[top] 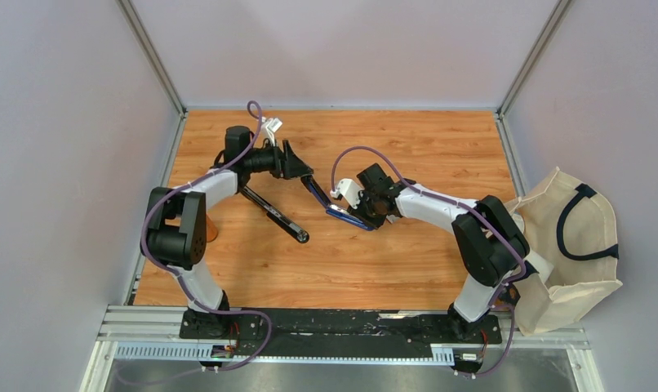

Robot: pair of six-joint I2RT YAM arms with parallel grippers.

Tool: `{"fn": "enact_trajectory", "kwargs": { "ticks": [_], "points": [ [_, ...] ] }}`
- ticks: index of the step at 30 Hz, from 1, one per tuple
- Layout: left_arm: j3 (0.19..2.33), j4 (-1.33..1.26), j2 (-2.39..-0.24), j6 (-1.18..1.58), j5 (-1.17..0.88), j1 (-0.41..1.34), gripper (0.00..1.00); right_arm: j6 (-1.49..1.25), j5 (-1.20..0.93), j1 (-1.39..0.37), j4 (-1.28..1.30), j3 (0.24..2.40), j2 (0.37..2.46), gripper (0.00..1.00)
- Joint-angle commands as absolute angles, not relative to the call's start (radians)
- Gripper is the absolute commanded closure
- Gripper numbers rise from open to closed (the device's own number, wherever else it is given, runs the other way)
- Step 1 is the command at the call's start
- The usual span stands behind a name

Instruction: Load the staples into the stapler

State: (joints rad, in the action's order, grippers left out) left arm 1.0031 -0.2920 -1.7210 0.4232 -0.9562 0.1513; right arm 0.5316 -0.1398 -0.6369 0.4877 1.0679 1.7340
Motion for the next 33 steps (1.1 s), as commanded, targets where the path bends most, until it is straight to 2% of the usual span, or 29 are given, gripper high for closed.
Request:
{"fn": "enact_trajectory", "kwargs": {
  "ticks": [1, 14, 33],
  "points": [
    [1.081, -0.126, -1.792, 0.347, -0.995, 0.170, 0.13, 0.558, -0.107, -0.652, 0.469, 1.057, 1.781, 0.88],
    [0.989, -0.517, -1.764, 0.569, -1.132, 0.181, 0.12, 0.563, -0.106, -0.650, 0.466, 1.055, 1.787, 0.88],
    [0.950, -0.862, -1.770, 0.805, -1.204, 0.192, 0.12, 0.566, -0.101, -0.652, 0.466, 1.055, 1.787, 0.88]
  ]
}}
